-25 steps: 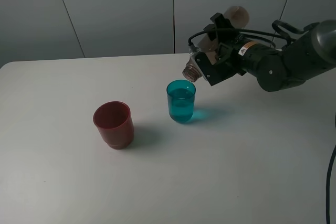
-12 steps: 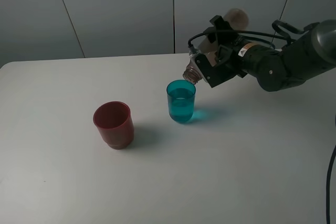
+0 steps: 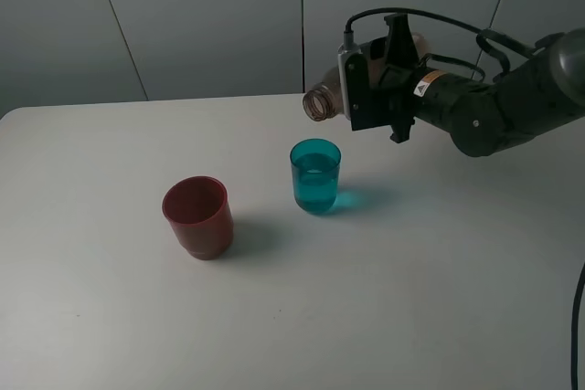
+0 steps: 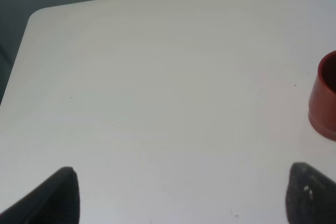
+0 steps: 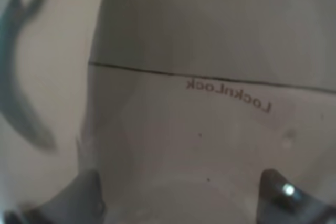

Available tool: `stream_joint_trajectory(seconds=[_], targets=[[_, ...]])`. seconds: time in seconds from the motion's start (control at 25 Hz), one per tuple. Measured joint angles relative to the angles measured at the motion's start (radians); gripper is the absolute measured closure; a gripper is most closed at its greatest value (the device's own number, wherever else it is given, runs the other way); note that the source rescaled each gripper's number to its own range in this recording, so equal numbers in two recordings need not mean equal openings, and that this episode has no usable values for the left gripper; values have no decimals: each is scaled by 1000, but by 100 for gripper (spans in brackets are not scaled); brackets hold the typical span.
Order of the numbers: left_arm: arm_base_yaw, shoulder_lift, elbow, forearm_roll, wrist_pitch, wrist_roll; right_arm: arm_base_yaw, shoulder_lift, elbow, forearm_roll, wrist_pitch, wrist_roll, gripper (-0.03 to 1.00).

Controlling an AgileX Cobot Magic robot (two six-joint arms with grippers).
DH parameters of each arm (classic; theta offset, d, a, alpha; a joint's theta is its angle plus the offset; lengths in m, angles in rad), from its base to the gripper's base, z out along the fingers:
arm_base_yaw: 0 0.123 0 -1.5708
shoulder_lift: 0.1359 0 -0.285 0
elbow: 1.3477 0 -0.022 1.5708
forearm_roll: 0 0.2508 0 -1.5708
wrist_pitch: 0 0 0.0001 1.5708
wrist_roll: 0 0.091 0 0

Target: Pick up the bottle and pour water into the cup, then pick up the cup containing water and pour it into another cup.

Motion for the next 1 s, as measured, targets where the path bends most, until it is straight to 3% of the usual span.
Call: stream_joint_trajectory(seconds=[0.36,0.56,1.0], targets=[[0,0,0,0,0,0,-2,-50,0,-37,17,495,97],[0,0,0,0,0,2,-47,-52,0,-138,33,798,97],[0,0,0,0,0,2,-163,-52,0,-190,37,1400,97]])
